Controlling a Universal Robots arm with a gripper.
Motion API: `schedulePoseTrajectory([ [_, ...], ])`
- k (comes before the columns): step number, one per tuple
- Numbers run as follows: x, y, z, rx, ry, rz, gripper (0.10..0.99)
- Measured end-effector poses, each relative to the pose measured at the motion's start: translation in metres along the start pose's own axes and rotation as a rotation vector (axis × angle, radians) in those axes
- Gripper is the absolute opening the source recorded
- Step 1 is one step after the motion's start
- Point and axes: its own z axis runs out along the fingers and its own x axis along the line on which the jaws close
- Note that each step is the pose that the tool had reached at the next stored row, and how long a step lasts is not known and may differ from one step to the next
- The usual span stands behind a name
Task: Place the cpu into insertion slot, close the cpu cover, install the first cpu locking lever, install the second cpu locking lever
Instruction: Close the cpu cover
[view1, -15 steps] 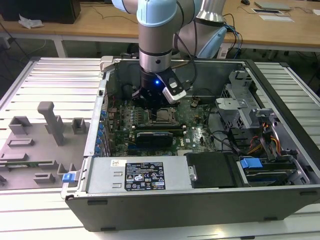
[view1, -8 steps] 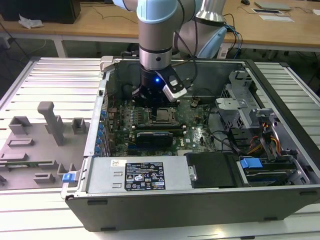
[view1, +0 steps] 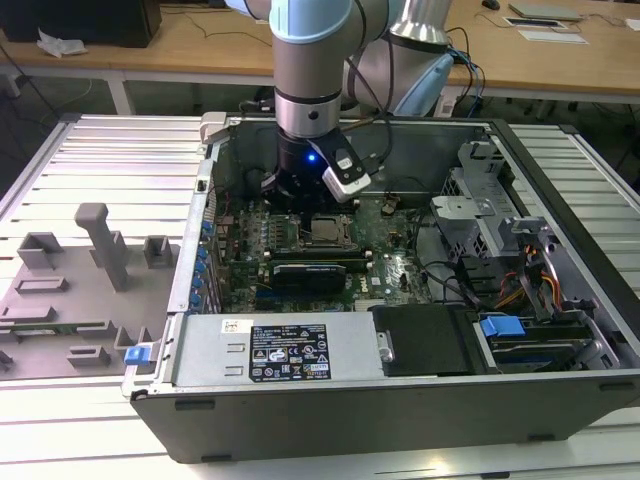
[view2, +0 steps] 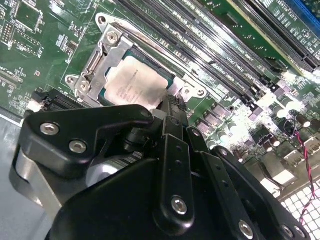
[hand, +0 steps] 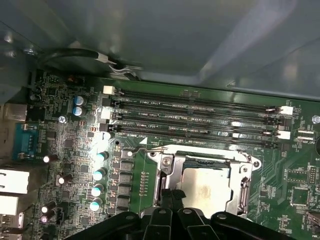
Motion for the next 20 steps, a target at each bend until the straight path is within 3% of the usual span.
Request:
schedulePoseTrajectory([
  [2,-0.0012,-0.0001,-0.0001,0.000,0.0003,0.000,0.106],
  [6,-0.0147,-0.0015,0.0003,0.000,0.0007,0.000,0.106],
  [11,-0.0245,-0.0026,0.0006,0.000,0.0028,0.000,0.106],
  [16,-0.0260,-0.0027,-0.0038,0.000,0.0032,0.000,0.106],
  [20,-0.0263,-0.0026,-0.0132,0.000,0.0032,0.000,0.106],
])
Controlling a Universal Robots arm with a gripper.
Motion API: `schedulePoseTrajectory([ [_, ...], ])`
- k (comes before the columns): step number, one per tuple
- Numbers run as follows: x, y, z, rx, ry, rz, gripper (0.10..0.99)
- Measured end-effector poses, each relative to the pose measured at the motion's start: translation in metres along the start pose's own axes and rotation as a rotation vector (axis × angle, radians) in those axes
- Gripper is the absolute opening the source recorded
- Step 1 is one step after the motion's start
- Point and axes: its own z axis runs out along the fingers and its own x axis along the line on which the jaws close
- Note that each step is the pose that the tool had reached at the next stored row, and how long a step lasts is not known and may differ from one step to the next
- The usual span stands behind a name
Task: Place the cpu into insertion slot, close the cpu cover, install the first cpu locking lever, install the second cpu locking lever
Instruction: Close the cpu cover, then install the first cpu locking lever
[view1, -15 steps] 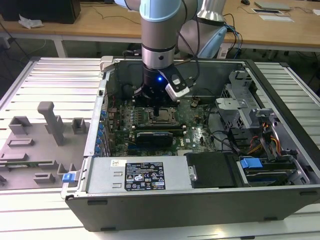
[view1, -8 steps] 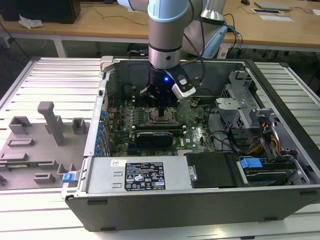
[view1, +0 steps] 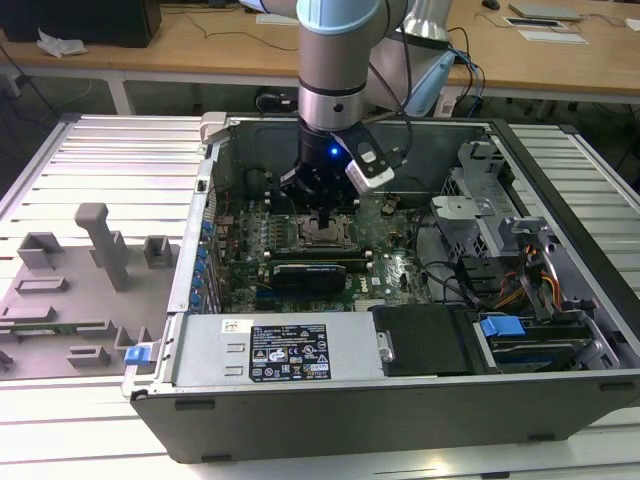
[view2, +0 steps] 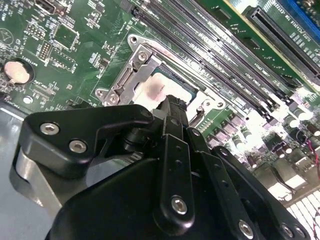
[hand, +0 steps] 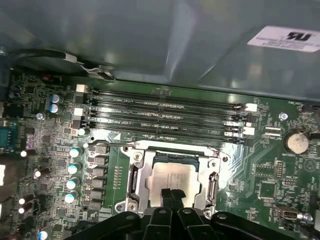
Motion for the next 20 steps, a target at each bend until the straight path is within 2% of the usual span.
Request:
schedulePoseTrajectory([
  [1,-0.0001,0.0000,-0.0047,0.000,0.0000,0.000,0.106],
  [4,-0.0003,0.0001,-0.0113,0.000,0.0001,0.000,0.106],
  [20,-0.0003,0.0001,-0.0115,0.000,0.0000,0.000,0.106],
])
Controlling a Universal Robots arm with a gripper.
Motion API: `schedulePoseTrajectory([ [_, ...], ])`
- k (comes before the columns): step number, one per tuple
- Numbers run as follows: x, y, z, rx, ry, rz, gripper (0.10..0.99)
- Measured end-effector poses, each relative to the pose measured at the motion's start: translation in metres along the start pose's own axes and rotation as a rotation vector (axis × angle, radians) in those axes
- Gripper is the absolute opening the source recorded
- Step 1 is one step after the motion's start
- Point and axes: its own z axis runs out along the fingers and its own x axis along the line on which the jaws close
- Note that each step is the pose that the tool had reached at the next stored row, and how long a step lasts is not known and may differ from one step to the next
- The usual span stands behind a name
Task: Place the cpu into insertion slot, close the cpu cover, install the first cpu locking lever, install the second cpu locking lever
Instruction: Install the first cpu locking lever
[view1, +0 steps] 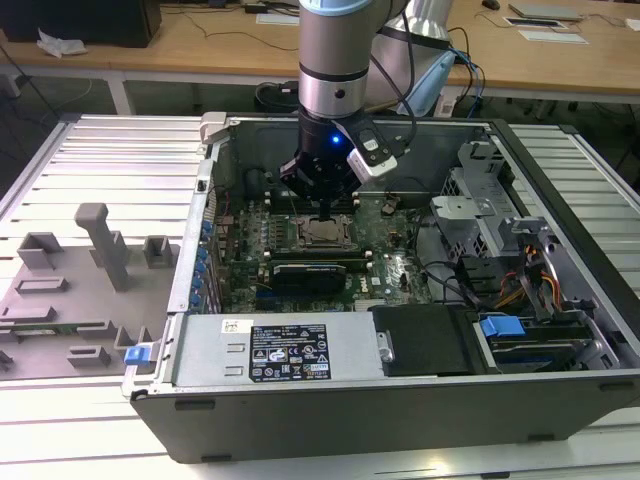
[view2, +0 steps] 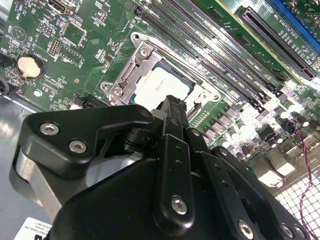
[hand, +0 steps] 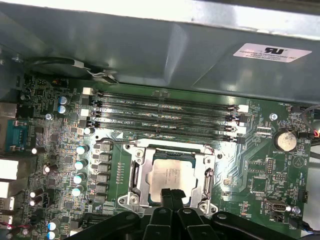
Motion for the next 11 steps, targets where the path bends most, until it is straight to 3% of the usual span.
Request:
schedulePoseTrajectory([
  [2,0.0002,0.0000,-0.0001,0.000,0.0001,0.000,0.106],
  [11,0.0154,0.0016,-0.0004,0.000,0.0000,0.000,0.106],
])
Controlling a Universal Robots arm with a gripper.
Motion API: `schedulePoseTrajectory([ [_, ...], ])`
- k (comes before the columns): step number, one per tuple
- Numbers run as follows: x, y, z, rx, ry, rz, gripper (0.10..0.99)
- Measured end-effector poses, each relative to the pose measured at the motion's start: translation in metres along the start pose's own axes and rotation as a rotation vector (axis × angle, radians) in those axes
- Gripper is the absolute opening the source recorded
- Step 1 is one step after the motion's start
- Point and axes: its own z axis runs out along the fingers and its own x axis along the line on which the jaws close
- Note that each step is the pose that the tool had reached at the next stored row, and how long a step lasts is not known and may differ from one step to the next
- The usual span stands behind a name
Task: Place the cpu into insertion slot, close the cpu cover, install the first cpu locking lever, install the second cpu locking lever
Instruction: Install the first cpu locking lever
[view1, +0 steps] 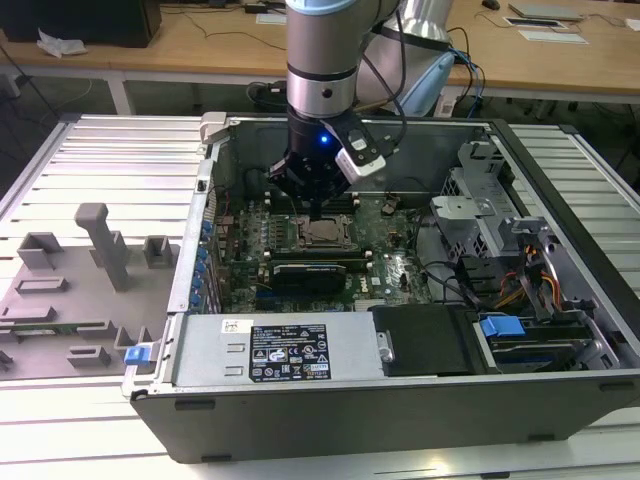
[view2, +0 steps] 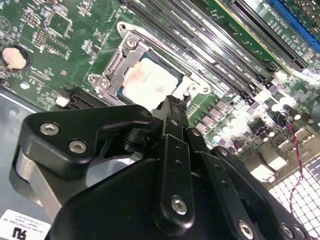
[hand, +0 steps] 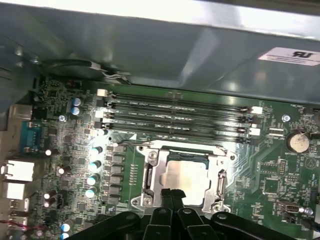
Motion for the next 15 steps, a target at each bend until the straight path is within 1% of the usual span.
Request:
schedulePoseTrajectory([
  [7,0.0097,0.0010,-0.0003,0.000,0.0001,0.000,0.106],
  [13,0.0208,0.0021,-0.0005,0.000,0.0000,0.000,0.106],
  [15,0.0226,0.0024,-0.0006,0.000,0.0001,0.000,0.106],
])
